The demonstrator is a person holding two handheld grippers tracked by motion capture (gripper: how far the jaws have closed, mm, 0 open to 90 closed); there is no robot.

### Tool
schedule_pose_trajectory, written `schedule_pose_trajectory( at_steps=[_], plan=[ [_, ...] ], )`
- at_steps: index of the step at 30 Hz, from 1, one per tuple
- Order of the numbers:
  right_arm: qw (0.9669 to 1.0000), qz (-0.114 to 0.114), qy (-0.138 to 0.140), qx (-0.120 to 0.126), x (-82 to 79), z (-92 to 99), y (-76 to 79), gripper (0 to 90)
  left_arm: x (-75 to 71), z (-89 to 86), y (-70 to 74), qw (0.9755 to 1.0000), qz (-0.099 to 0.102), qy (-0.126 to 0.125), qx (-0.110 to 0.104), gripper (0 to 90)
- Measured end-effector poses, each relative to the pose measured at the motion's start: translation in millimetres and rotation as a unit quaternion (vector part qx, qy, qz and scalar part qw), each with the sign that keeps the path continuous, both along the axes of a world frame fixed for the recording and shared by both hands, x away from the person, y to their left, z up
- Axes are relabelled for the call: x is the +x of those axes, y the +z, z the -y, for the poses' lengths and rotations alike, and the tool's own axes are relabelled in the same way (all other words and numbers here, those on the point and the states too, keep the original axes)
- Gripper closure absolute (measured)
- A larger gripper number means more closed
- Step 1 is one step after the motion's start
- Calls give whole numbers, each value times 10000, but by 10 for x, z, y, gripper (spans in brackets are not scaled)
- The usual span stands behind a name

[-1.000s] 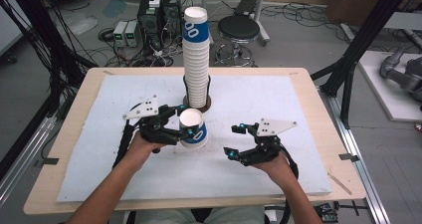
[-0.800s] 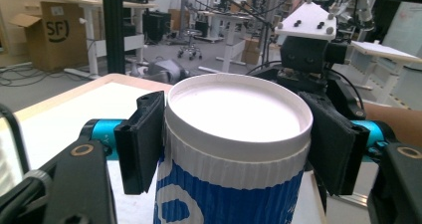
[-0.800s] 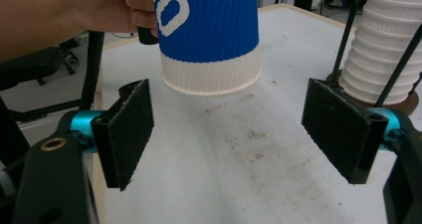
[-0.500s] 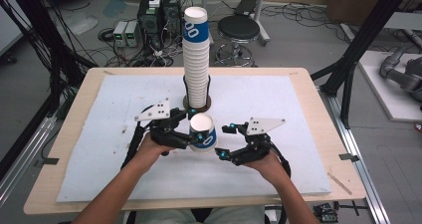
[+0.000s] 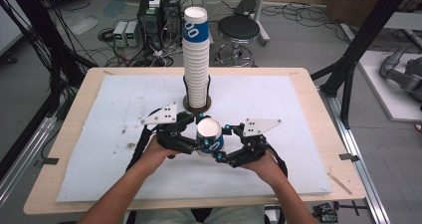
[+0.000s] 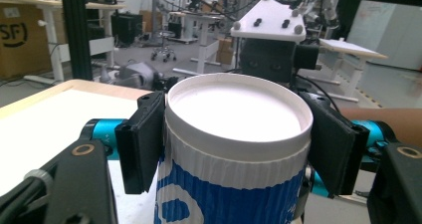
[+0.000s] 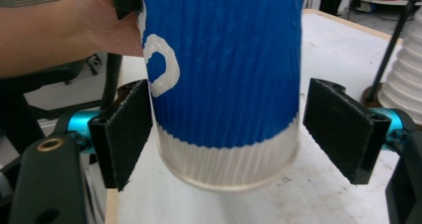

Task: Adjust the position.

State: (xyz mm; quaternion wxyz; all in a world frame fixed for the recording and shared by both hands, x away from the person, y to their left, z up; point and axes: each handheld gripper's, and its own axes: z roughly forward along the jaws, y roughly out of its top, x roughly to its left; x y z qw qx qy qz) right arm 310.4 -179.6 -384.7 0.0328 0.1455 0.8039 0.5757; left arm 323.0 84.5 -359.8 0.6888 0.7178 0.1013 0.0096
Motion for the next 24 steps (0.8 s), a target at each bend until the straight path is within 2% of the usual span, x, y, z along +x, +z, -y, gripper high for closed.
schedule_pose_trajectory(
  at_steps=[4,9,14,17,18,19,21,24],
  plan=[
    [10000,8,65,35,-3,-4,-14,199,-3,8,0,10000,-4,-26,-50,302],
    [9999,62,100,48,-11,14,-3,246,-2,-3,6,9999,-9,-22,-102,303],
    [9998,124,124,-46,-21,20,12,293,9,0,-2,9999,-114,-6,-66,302],
    [9997,146,100,-165,-13,23,21,308,10,-3,-3,9998,-133,132,56,261],
    [9996,148,102,-197,-12,26,23,310,12,-5,-1,9993,-208,266,140,198],
    [9995,148,110,-249,-11,33,28,313,20,-8,-5,9990,-317,273,149,132],
    [9992,164,115,-351,-10,45,38,316,39,-32,-14,9983,-459,240,256,126],
    [9986,157,160,-488,-6,60,49,318,40,-65,-14,9981,-440,146,394,125]
  ],
)
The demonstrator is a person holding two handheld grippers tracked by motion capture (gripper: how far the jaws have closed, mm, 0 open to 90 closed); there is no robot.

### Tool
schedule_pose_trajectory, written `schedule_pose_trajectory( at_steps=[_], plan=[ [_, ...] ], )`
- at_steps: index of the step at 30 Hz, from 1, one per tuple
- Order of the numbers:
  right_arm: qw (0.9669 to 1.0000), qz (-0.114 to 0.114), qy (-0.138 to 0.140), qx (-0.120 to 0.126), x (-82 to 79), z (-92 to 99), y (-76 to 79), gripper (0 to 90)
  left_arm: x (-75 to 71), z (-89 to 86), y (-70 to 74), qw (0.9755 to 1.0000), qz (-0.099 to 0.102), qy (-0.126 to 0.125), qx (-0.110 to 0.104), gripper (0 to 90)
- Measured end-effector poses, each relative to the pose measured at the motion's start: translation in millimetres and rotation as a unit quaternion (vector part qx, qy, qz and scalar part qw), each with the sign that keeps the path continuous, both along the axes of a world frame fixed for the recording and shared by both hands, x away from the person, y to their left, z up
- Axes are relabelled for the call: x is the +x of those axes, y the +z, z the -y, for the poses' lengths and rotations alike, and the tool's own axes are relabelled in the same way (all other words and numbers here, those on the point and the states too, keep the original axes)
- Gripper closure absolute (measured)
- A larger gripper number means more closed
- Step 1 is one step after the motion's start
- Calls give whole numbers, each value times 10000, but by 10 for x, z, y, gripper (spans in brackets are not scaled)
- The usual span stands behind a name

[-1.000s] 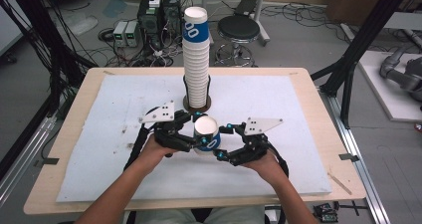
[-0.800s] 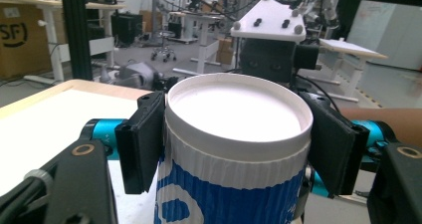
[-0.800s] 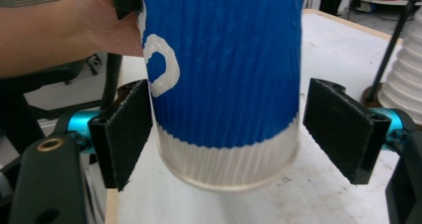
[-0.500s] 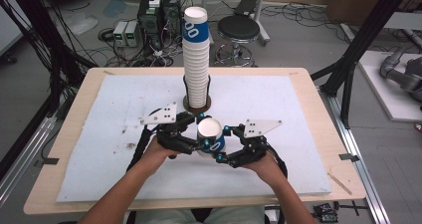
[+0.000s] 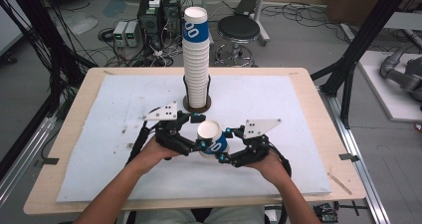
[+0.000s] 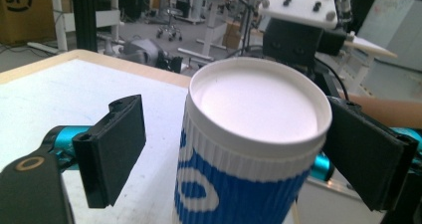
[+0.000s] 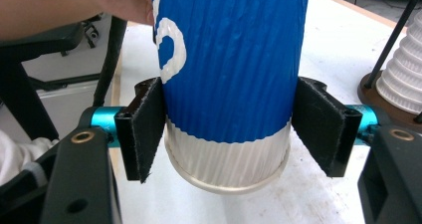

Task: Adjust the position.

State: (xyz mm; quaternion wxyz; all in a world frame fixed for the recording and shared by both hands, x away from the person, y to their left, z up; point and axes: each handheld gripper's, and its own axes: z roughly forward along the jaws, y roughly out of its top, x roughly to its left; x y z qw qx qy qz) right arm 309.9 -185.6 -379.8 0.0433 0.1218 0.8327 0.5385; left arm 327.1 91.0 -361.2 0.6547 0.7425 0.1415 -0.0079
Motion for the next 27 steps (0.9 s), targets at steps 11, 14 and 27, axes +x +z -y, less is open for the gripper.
schedule_pose_trajectory(
  at_steps=[11,14,27],
  plan=[
    [9978,176,49,-639,21,11,150,323,14,-137,64,9991,-32,-272,317,126],
    [9947,236,148,-991,37,-30,187,323,21,-137,106,9983,-12,-350,461,126],
    [9752,375,547,-2112,75,-268,372,323,69,-34,173,9892,-24,-647,1315,138]
  ],
)
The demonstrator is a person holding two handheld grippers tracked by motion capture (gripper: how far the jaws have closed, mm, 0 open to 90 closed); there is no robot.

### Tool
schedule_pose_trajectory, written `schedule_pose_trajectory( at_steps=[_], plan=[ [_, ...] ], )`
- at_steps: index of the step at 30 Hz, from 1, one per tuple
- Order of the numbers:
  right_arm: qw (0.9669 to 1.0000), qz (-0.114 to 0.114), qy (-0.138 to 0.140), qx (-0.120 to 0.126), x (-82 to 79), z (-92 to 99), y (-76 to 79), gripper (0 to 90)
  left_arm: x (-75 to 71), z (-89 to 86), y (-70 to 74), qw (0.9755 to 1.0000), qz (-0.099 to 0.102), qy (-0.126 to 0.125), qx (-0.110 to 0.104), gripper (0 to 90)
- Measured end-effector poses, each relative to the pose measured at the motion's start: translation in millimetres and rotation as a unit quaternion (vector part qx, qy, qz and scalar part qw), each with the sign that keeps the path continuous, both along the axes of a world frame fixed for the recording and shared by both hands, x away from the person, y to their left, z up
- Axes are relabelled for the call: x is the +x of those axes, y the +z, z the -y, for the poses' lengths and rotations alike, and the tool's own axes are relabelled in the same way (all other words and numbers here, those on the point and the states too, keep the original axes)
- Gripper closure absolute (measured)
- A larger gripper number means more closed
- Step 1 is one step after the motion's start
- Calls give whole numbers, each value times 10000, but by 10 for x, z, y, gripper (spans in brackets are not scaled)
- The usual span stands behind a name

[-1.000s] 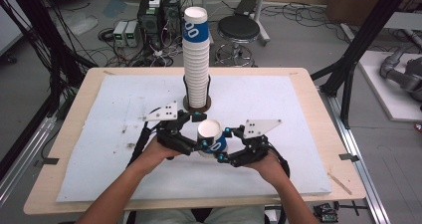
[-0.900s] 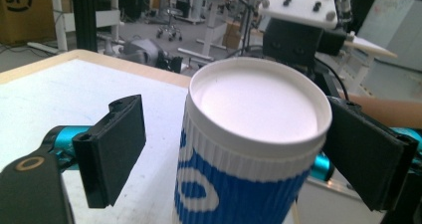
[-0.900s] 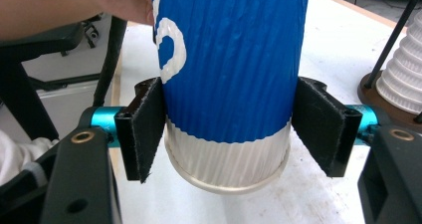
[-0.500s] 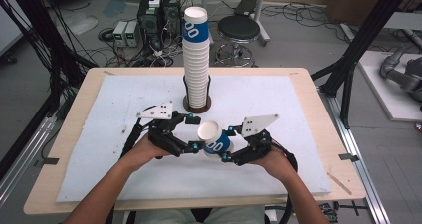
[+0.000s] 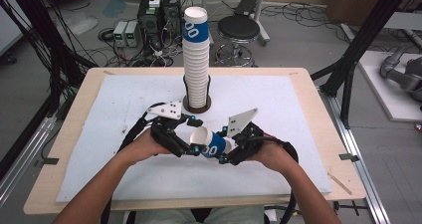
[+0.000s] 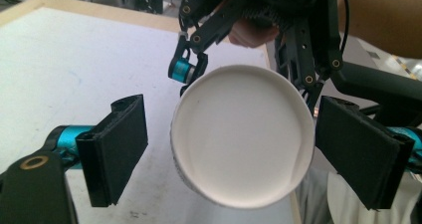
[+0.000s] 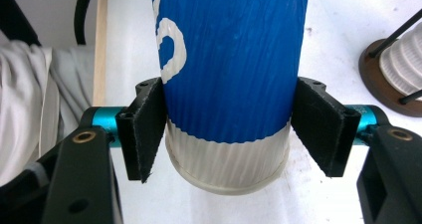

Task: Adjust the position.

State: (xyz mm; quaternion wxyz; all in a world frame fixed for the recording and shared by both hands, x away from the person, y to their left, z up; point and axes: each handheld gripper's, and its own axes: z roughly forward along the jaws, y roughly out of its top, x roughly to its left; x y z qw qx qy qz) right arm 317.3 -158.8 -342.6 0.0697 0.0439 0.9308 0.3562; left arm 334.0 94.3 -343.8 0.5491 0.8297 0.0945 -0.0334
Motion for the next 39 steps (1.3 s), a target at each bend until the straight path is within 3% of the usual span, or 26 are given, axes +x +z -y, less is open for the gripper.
schedule_pose_trajectory(
  at_steps=[4,10,15,21,23,28,31,34,39],
  plan=[
    [9992,66,56,-385,-5,-57,41,322,10,25,-26,9999,-43,-56,144,168],
    [9988,52,74,-488,-10,-77,49,322,26,45,-53,9992,-57,-223,338,276],
    [9986,51,90,-520,-6,-71,23,322,26,59,-70,9987,-52,-246,450,291],
    [9988,82,94,-467,-15,-34,12,319,-2,72,-68,9989,98,-240,386,304],
    [9991,111,99,-399,-15,-14,14,277,2,62,-68,9991,109,-233,339,302],
    [9997,-7,-73,215,0,78,30,196,7,29,-90,9997,72,-163,194,299],
    [9977,-35,-196,644,-4,159,55,196,11,-13,-110,9999,32,-115,-2,298],
    [9940,-82,-290,1053,-16,240,71,196,16,-61,-123,9999,49,-78,-124,297],
    [9828,-180,-489,1771,-36,380,49,196,15,-136,-147,9993,124,-7,-357,297]
  ],
)
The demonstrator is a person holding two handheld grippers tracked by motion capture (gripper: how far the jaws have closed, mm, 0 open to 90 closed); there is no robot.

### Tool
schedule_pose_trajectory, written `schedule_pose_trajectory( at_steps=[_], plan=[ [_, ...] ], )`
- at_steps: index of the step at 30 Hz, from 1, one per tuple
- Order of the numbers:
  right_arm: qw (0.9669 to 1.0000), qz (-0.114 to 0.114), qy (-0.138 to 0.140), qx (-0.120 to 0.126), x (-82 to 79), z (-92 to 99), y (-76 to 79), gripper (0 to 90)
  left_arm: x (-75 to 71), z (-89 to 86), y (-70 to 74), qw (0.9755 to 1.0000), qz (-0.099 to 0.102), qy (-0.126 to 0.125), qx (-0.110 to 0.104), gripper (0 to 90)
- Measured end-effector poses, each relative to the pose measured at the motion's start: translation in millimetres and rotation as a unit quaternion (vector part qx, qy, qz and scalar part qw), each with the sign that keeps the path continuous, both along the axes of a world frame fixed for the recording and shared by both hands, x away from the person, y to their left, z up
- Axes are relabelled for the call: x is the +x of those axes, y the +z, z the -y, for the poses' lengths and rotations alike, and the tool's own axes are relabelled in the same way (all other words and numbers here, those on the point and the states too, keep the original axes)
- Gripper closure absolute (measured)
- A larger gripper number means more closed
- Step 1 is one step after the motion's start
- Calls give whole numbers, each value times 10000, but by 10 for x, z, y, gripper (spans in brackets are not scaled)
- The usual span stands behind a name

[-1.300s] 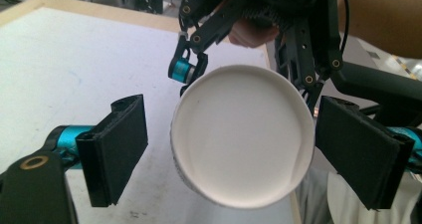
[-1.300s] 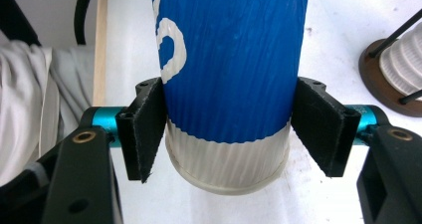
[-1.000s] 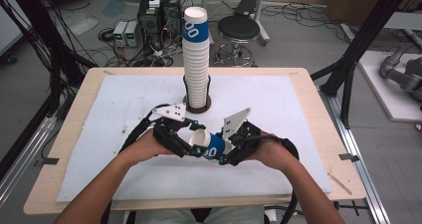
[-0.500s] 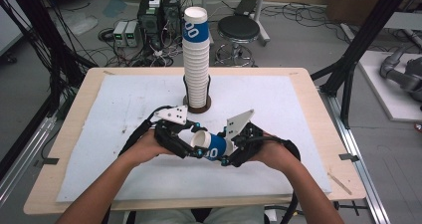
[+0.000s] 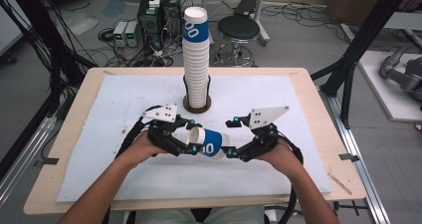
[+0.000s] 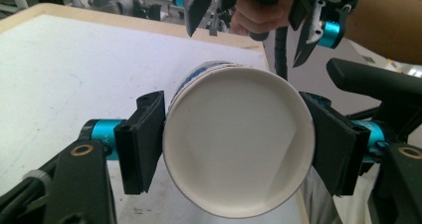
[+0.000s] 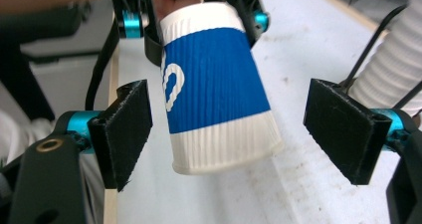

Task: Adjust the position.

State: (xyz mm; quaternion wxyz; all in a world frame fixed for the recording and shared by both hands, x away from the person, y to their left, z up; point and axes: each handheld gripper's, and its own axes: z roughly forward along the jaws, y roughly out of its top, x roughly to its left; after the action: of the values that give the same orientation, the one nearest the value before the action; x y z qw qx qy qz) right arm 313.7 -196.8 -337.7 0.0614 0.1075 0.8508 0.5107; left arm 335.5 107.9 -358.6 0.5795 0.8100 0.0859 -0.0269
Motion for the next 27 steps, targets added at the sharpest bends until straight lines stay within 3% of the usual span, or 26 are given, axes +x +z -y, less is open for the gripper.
schedule_pose_trajectory(
  at_steps=[3,15,27],
  plan=[
    [9995,23,-198,247,-10,65,-34,196,-6,-34,-9,9999,28,46,-131,297],
    [9962,-110,-406,769,-76,273,-226,196,-22,-140,-72,9982,104,225,-550,298],
    [9933,-322,-420,1032,-103,322,-393,196,-45,-144,-128,9952,88,179,-958,298]
  ],
)
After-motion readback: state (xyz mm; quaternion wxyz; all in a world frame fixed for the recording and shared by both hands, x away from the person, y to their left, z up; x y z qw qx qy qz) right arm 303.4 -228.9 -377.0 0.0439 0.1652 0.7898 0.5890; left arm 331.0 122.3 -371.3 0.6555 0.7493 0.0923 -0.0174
